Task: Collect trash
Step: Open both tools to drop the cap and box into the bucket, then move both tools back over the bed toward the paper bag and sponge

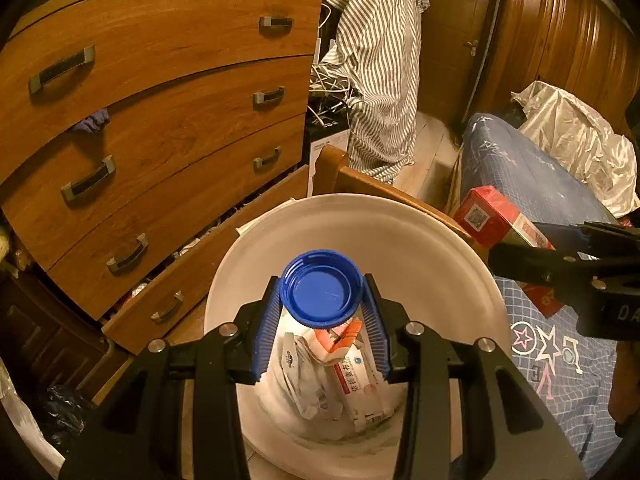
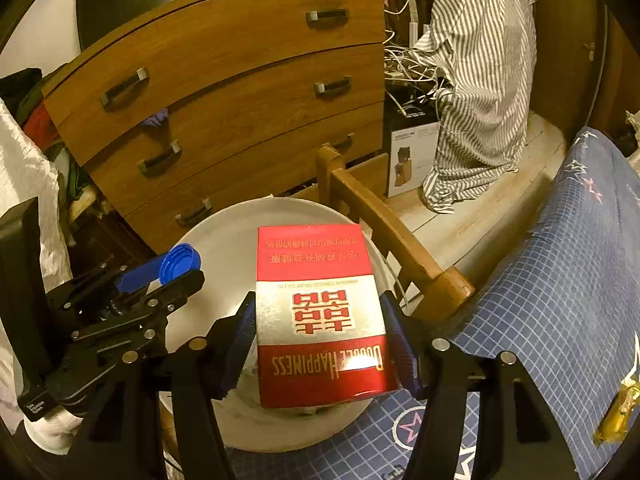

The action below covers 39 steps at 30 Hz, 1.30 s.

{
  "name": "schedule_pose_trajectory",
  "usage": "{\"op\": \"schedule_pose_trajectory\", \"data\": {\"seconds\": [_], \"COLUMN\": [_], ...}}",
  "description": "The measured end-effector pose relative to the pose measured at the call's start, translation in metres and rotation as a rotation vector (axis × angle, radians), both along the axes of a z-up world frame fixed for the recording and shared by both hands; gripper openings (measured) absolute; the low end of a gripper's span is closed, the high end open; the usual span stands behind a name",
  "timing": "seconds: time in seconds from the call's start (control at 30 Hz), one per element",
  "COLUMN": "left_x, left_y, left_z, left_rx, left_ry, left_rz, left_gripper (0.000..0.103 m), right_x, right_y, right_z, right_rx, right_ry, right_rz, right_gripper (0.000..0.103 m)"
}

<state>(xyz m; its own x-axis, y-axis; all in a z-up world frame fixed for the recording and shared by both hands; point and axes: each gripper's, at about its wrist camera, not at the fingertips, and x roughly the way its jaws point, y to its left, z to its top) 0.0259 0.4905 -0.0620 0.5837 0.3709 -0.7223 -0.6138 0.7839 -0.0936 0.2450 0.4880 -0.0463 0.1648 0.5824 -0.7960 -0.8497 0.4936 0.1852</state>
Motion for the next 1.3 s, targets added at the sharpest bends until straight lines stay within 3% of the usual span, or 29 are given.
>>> {"op": "schedule_pose_trajectory", "data": {"seconds": [0.03, 0.07, 0.1, 0.43, 0.63, 0.77, 0.87, 1.07, 1.3], "left_x": [-0.001, -0.002, -0.001, -0.002, -0.002, 0.006, 0.023, 0.071, 0.119], "left_y": [0.001, 0.003, 0.004, 0.006, -0.020, -0.067, -0.115, -0.226, -0.363], "left_z": [-0.001, -0.002, -0.003, -0.006, 0.005, 0.007, -0.001, -0.035, -0.064], "left_rx": [0.000, 0.001, 0.003, -0.004, -0.003, -0.008, -0.023, -0.065, -0.052], "left_ry": [0.001, -0.001, 0.000, 0.011, -0.026, -0.057, -0.053, 0.006, 0.095], "left_rz": [0.005, 0.014, 0.019, 0.024, -0.017, -0.112, -0.219, -0.449, -0.718], "left_gripper": [0.049, 0.057, 0.059, 0.060, 0.060, 0.060, 0.060, 0.060, 0.062], "right_x": [0.001, 0.001, 0.002, 0.009, -0.007, -0.029, -0.037, -0.046, -0.067], "right_y": [-0.001, -0.001, -0.002, -0.025, -0.077, -0.165, -0.246, -0.426, -0.594], "right_z": [0.000, 0.001, 0.002, 0.009, 0.026, 0.033, 0.020, -0.024, -0.061], "right_rx": [0.011, 0.023, 0.029, 0.084, 0.158, 0.210, 0.213, 0.197, 0.195], "right_ry": [0.001, 0.007, 0.007, 0.020, -0.013, -0.097, -0.136, -0.096, -0.048], "right_rz": [-0.003, -0.003, -0.007, -0.031, -0.056, -0.119, -0.215, -0.498, -0.771], "right_gripper": [0.074, 0.075, 0.075, 0.075, 0.075, 0.075, 0.075, 0.075, 0.075]}}
